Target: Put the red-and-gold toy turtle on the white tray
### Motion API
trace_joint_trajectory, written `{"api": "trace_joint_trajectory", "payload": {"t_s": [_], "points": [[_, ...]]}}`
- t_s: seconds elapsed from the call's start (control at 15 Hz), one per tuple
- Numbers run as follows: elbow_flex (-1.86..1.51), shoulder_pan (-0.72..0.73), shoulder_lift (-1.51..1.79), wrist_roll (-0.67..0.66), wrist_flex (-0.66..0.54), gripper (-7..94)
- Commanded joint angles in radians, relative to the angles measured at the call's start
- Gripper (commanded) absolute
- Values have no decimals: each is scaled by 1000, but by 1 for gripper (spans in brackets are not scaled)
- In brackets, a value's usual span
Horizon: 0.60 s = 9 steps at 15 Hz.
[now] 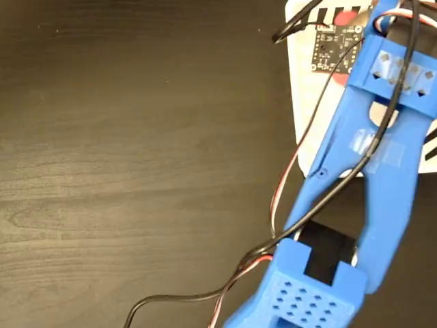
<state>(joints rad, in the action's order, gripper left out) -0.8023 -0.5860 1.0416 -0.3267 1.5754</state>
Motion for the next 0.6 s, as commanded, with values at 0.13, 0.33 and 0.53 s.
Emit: {"api": "trace_joint_trajectory", "payload": {"t_s": [0.13, 0.33, 0.53], "points": [[12, -15, 51, -20, 9, 54], [3, -15, 57, -21, 9, 54], [11, -14, 109, 21, -14, 19]]}}
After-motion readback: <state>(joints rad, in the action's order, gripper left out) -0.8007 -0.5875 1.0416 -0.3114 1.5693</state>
